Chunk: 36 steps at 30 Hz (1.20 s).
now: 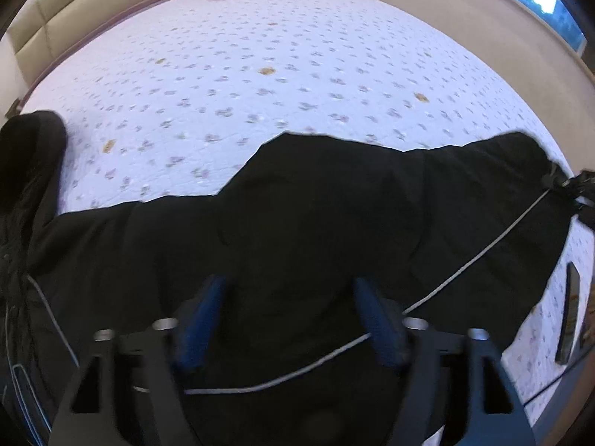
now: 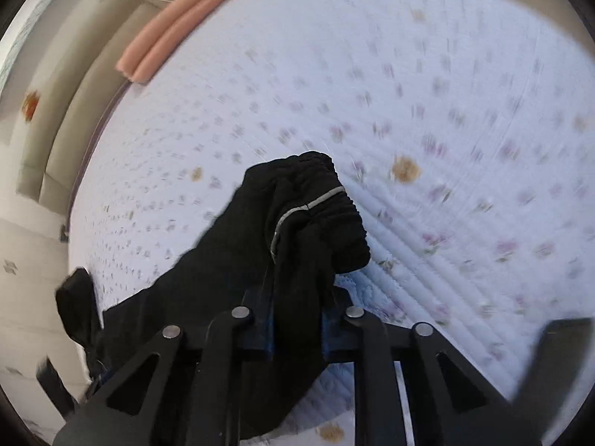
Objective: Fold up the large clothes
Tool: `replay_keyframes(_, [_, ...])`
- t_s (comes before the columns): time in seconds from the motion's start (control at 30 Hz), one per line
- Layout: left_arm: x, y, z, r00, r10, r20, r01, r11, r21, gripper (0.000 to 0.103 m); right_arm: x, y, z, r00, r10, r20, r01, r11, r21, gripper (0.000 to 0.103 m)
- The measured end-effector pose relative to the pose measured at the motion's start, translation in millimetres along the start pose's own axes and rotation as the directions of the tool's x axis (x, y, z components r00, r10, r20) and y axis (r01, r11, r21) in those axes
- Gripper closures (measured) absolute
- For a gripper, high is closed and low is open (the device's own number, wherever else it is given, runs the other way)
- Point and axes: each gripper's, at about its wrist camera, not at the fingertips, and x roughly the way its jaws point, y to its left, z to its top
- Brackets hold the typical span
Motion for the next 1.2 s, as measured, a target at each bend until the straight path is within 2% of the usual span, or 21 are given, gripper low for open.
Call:
replay_keyframes(0.03, [2,-4,1,1.0,0.005,-0.006,-0.005,1.0,0.017,0.055,-18,2,-1,0.999,-0.006,0.041,0.007,1.0,-0.016,0.084])
replay_keyframes(0.1, [9,-12,3,1.0,0.011,-0.02,-0.01,0.999,0.049,0.061,-31,-2,-6,0.998,-0.02,0.061,0.021,1.0,-0.012,0.084])
replay_keyframes(0.17, [28,-21,3,0.997,0.03,-0.065,-0.025,0.997,0.079,0.063,-19,-12,-11,0.997,-0.07,0.021,0.07,0.998,0.001,0.084])
replay_keyframes(0.23, [36,-25,1,0.998,0.054,-0.029,-0.051,0.994,0.097,0.062,16,-29,-21,0.987,-0.141,-0.073,0.143,0.99,0.022,0.084])
replay_keyframes(0.3, [34,-23,3,0.999,0.043,-0.032,-0.04,0.996,0.077,0.063,39,-46,-27,0.985,-0.122,-0.123,0.132,0.989,0.07,0.084])
replay_keyframes(0.37, [26,-13,4,0.999,-0.002,-0.043,0.003,0.999,0.039,0.062,39,-45,-25,0.986,-0.121,-0.117,0.13,0.989,0.07,0.083])
replay_keyframes(0.47, [1,7,-3,0.997,-0.079,-0.018,0.078,0.997,-0.027,0.062,30,-23,-23,0.976,-0.196,-0.098,0.194,0.981,-0.029,0.083])
replay_keyframes(0.57, [-31,30,-21,0.998,-0.058,0.023,0.059,0.997,-0.054,0.062,10,2,-26,0.974,-0.22,-0.045,0.214,0.97,-0.113,0.085])
replay_keyframes(0.67, [-56,59,-45,0.999,-0.019,0.035,0.022,0.997,-0.08,0.062,-21,43,-30,0.986,-0.163,0.023,0.164,0.971,-0.175,0.085])
replay_keyframes(0.7, [-61,69,-52,0.999,-0.011,0.03,0.013,0.996,-0.092,0.062,-33,64,-34,0.992,-0.12,0.04,0.126,0.971,-0.203,0.085])
replay_keyframes(0.83, [-82,122,-87,1.0,0.019,-0.009,-0.021,0.984,-0.178,0.062,-52,139,-55,0.999,0.008,0.037,0.004,0.956,-0.295,0.085])
replay_keyframes(0.97, [-107,178,-122,0.998,0.063,-0.023,-0.067,0.962,-0.264,0.062,-56,232,-99,0.994,0.105,-0.002,-0.096,0.899,-0.426,0.085])
replay_keyframes(1.1, [-126,226,-152,0.993,0.112,-0.039,-0.118,0.944,-0.307,0.062,-54,310,-153,0.987,0.153,-0.047,-0.155,0.833,-0.531,0.085])
replay_keyframes(1.2, [-134,261,-174,0.989,0.135,-0.067,-0.15,0.929,-0.339,0.062,-48,373,-209,0.983,0.168,-0.073,-0.176,0.751,-0.636,0.085])
